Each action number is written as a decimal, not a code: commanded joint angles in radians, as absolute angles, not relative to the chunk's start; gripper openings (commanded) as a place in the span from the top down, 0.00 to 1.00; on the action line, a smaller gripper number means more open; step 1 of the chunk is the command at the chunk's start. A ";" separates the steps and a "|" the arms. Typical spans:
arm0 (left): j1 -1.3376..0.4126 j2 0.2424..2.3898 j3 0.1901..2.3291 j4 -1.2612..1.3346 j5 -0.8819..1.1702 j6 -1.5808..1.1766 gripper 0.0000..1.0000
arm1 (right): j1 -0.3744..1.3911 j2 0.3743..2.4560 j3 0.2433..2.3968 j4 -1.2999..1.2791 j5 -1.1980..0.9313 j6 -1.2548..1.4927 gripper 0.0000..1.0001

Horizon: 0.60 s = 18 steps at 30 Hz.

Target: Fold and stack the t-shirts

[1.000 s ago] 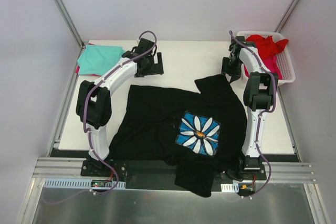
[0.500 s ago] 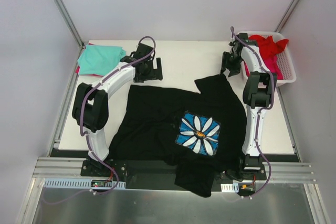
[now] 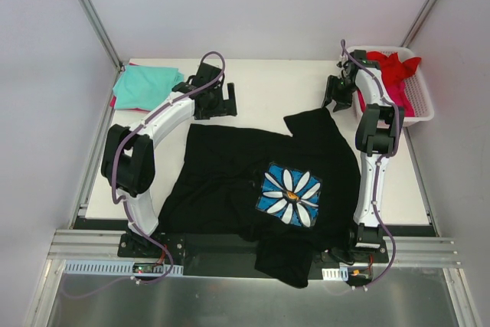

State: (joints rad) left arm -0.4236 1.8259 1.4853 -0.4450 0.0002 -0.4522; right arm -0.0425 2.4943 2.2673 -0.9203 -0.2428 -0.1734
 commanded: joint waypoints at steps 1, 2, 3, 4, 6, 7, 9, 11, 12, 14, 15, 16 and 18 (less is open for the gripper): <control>-0.416 1.773 1.483 -0.431 0.026 -0.434 0.01 | -0.081 2.522 2.309 -0.920 -0.282 -0.137 0.46; -0.416 1.776 1.485 -0.431 0.029 -0.436 0.01 | -0.080 2.520 2.304 -0.920 -0.290 -0.132 0.46; -0.416 1.784 1.483 -0.433 0.031 -0.439 0.01 | -0.075 2.516 2.299 -0.916 -0.294 -0.127 0.46; -0.416 1.786 1.485 -0.431 0.032 -0.440 0.01 | -0.072 2.507 2.283 -0.913 -0.296 -0.127 0.46; -0.416 1.789 1.482 -0.431 0.038 -0.443 0.01 | -0.066 2.499 2.272 -0.913 -0.288 -0.124 0.46; -0.416 1.789 1.480 -0.433 0.038 -0.445 0.01 | -0.067 2.494 2.263 -0.913 -0.293 -0.123 0.47; -0.416 1.787 1.479 -0.431 0.040 -0.446 0.01 | -0.064 2.494 2.263 -0.919 -0.307 -0.118 0.47; -0.416 1.786 1.479 -0.431 0.040 -0.448 0.01 | -0.061 2.493 2.258 -0.920 -0.316 -0.110 0.47; -0.416 1.787 1.480 -0.433 0.040 -0.448 0.01 | -0.058 2.493 2.255 -0.922 -0.316 -0.104 0.48; -0.416 1.787 1.480 -0.433 0.038 -0.448 0.01 | -0.046 2.491 2.249 -0.925 -0.324 -0.098 0.48; -0.416 1.786 1.480 -0.431 0.037 -0.446 0.01 | -0.041 2.490 2.246 -0.928 -0.322 -0.097 0.48; -0.416 1.784 1.479 -0.433 0.035 -0.446 0.01 | -0.037 2.488 2.241 -0.927 -0.319 -0.097 0.50; -0.416 1.779 1.476 -0.433 0.035 -0.446 0.01 | -0.028 2.484 2.224 -0.919 -0.321 -0.092 0.53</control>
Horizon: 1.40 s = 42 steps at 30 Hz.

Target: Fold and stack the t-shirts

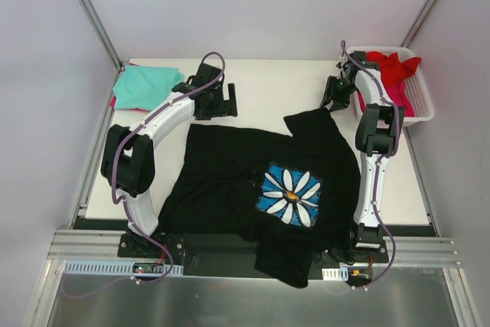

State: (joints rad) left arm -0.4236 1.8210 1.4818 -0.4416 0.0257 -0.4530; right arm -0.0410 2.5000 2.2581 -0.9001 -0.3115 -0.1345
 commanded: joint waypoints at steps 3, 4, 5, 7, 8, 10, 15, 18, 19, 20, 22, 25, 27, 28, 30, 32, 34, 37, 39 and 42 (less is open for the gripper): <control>-0.414 1.779 1.468 -0.433 0.032 -0.446 0.01 | -0.018 2.488 2.227 -0.917 -0.333 -0.086 0.59; -0.414 1.778 1.467 -0.431 0.032 -0.446 0.01 | -0.017 2.488 2.227 -0.919 -0.331 -0.086 0.66; -0.413 1.778 1.462 -0.431 0.035 -0.446 0.01 | -0.014 2.488 2.226 -0.920 -0.330 -0.084 0.69; -0.411 1.775 1.454 -0.433 0.037 -0.446 0.01 | -0.011 2.487 2.227 -0.922 -0.328 -0.083 0.81; -0.408 1.772 1.448 -0.431 0.034 -0.448 0.01 | -0.012 2.487 2.226 -0.925 -0.327 -0.081 0.85; -0.405 1.769 1.444 -0.433 0.037 -0.448 0.01 | -0.011 2.482 2.229 -0.931 -0.325 -0.084 0.97; -0.365 1.778 1.431 -0.433 0.064 -0.454 0.01 | -0.012 2.447 2.209 -0.946 -0.304 -0.091 0.99; -0.333 1.793 1.422 -0.431 0.097 -0.460 0.01 | -0.012 2.395 2.174 -0.959 -0.282 -0.091 0.99; -0.315 1.799 1.422 -0.431 0.092 -0.459 0.01 | -0.012 2.370 2.155 -0.959 -0.279 -0.091 0.99; -0.305 1.812 1.420 -0.431 0.089 -0.454 0.01 | -0.009 2.327 2.123 -0.950 -0.275 -0.091 0.99; -0.260 1.830 1.425 -0.433 0.095 -0.449 0.01 | -0.008 2.284 2.094 -0.950 -0.265 -0.084 0.99; -0.209 1.868 1.434 -0.433 0.138 -0.454 0.01 | -0.002 2.200 2.037 -0.950 -0.250 -0.077 0.99; -0.169 1.891 1.442 -0.436 0.163 -0.459 0.01 | -0.002 2.160 2.004 -0.945 -0.244 -0.078 0.99; -0.160 1.894 1.443 -0.437 0.167 -0.459 0.01 | -0.002 2.129 1.997 -0.945 -0.238 -0.080 0.99; -0.144 1.907 1.448 -0.437 0.169 -0.459 0.01 | -0.002 2.105 1.990 -0.950 -0.229 -0.081 0.99; -0.138 1.920 1.450 -0.437 0.175 -0.462 0.01 | 0.018 2.071 1.974 -0.954 -0.224 -0.081 0.99; -0.137 1.933 1.460 -0.437 0.176 -0.459 0.01 | 0.023 2.040 1.967 -0.956 -0.224 -0.090 0.99; -0.137 1.957 1.486 -0.437 0.181 -0.449 0.01 | 0.035 2.017 1.960 -0.963 -0.218 -0.097 0.99; -0.137 1.971 1.506 -0.439 0.172 -0.439 0.01 | 0.040 2.005 1.959 -0.966 -0.215 -0.098 0.99; -0.137 1.991 1.535 -0.472 0.132 -0.426 0.01 | 0.044 1.997 1.960 -0.974 -0.216 -0.101 0.99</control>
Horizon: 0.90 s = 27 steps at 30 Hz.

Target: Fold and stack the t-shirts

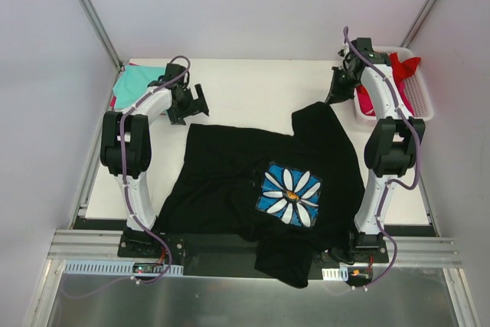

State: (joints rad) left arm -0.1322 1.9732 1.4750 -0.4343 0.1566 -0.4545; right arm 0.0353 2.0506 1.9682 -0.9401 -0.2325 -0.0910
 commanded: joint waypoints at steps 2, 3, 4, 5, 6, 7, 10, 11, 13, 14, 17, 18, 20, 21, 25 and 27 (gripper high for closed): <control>-0.137 2.002 1.542 -0.480 0.118 -0.416 0.01 | 0.049 1.994 1.959 -0.976 -0.215 -0.101 0.99; -0.135 2.008 1.543 -0.480 0.118 -0.416 0.01 | 0.051 1.991 1.956 -0.976 -0.215 -0.101 0.99; -0.135 2.013 1.546 -0.480 0.124 -0.417 0.01 | 0.054 1.991 1.954 -0.976 -0.213 -0.101 0.99; -0.133 2.016 1.546 -0.480 0.121 -0.422 0.01 | 0.054 1.991 1.954 -0.976 -0.212 -0.100 0.99; -0.135 2.014 1.543 -0.480 0.117 -0.426 0.01 | 0.055 1.991 1.950 -0.974 -0.212 -0.100 0.99; -0.135 2.013 1.540 -0.480 0.111 -0.431 0.01 | 0.057 1.991 1.948 -0.976 -0.209 -0.101 0.99; -0.135 2.014 1.542 -0.480 0.101 -0.414 0.01 | 0.063 1.983 1.937 -0.980 -0.192 -0.103 0.99; -0.133 2.017 1.543 -0.482 0.094 -0.410 0.01 | 0.064 1.980 1.936 -0.982 -0.192 -0.104 0.99; -0.133 2.020 1.549 -0.485 0.101 -0.399 0.01 | 0.064 1.973 1.931 -0.980 -0.189 -0.101 0.99; -0.133 2.019 1.545 -0.482 0.123 -0.403 0.01 | 0.064 1.971 1.933 -0.980 -0.183 -0.101 0.99; -0.133 2.028 1.546 -0.482 0.141 -0.406 0.01 | 0.067 1.970 1.933 -0.985 -0.180 -0.101 0.99; -0.135 2.032 1.549 -0.480 0.147 -0.410 0.01 | 0.069 1.968 1.933 -0.988 -0.176 -0.101 0.99; -0.133 2.043 1.549 -0.476 0.164 -0.419 0.01 | 0.071 1.965 1.931 -0.991 -0.173 -0.101 0.99; -0.133 2.046 1.551 -0.471 0.179 -0.422 0.01 | 0.071 1.962 1.930 -0.989 -0.172 -0.103 0.99; -0.133 2.048 1.543 -0.448 0.221 -0.452 0.08 | 0.071 1.957 1.925 -0.996 -0.163 -0.104 0.99; -0.133 2.046 1.539 -0.437 0.229 -0.463 0.18 | 0.071 1.954 1.919 -0.997 -0.163 -0.106 0.99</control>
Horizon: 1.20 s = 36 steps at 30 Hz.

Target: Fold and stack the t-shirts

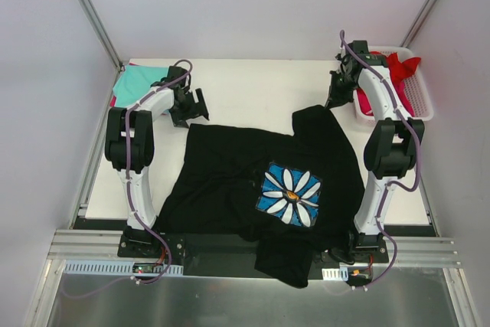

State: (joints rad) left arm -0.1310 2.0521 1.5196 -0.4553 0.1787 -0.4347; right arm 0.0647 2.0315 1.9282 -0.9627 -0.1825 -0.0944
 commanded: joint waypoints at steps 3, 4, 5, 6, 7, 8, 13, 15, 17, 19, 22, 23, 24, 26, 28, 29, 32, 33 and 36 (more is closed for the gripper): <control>-0.133 2.045 1.532 -0.439 0.213 -0.465 0.36 | 0.072 1.953 1.914 -0.996 -0.161 -0.107 0.99; -0.133 2.039 1.528 -0.439 0.207 -0.465 0.40 | 0.071 1.953 1.913 -0.996 -0.166 -0.107 0.99; -0.133 2.036 1.525 -0.439 0.204 -0.468 0.46 | 0.072 1.951 1.911 -0.996 -0.166 -0.109 0.99; -0.133 2.031 1.522 -0.440 0.198 -0.466 0.55 | 0.072 1.953 1.910 -0.994 -0.166 -0.107 0.99; -0.133 2.020 1.514 -0.439 0.190 -0.471 0.61 | 0.071 1.953 1.910 -0.994 -0.167 -0.107 0.99; -0.133 2.017 1.509 -0.439 0.187 -0.474 0.69 | 0.072 1.953 1.907 -0.994 -0.167 -0.107 0.99; -0.133 2.005 1.493 -0.440 0.180 -0.474 1.00 | 0.074 1.945 1.891 -0.993 -0.161 -0.103 0.99; -0.133 2.003 1.485 -0.439 0.179 -0.472 1.00 | 0.072 1.934 1.887 -0.991 -0.160 -0.098 0.99; -0.133 2.000 1.480 -0.439 0.178 -0.469 1.00 | 0.072 1.910 1.869 -0.976 -0.158 -0.097 0.99; -0.133 1.990 1.489 -0.443 0.170 -0.463 1.00 | 0.072 1.888 1.852 -0.930 -0.173 -0.103 0.99; -0.133 1.976 1.535 -0.466 0.149 -0.453 1.00 | 0.071 1.873 1.868 -0.910 -0.178 -0.101 0.99; -0.133 1.970 1.549 -0.485 0.144 -0.451 1.00 | 0.071 1.871 1.881 -0.910 -0.181 -0.097 0.99; -0.133 1.967 1.581 -0.494 0.141 -0.446 1.00 | 0.069 1.873 1.908 -0.913 -0.187 -0.095 0.99; -0.133 1.950 1.609 -0.508 0.133 -0.446 1.00 | 0.067 1.867 1.930 -0.899 -0.216 -0.098 0.99; -0.133 1.931 1.664 -0.522 0.126 -0.454 1.00 | 0.060 1.864 1.974 -0.867 -0.245 -0.098 0.99; -0.133 1.927 1.687 -0.525 0.133 -0.456 1.00 | 0.057 1.873 2.005 -0.862 -0.259 -0.101 0.99; -0.133 1.911 1.799 -0.526 0.149 -0.454 1.00 | 0.041 1.928 2.170 -0.894 -0.317 -0.104 0.99; -0.133 1.904 1.853 -0.526 0.152 -0.450 1.00 | 0.035 1.936 2.202 -0.903 -0.333 -0.106 0.99; -0.129 1.876 1.951 -0.526 0.126 -0.433 1.00 | 0.017 1.931 2.260 -0.865 -0.388 -0.106 0.99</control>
State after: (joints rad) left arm -0.1314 1.9888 1.8069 -0.5228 0.1524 -0.4625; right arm 0.0460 1.9568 2.1586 -0.9180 -0.2867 -0.0959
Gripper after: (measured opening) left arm 0.007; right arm 0.021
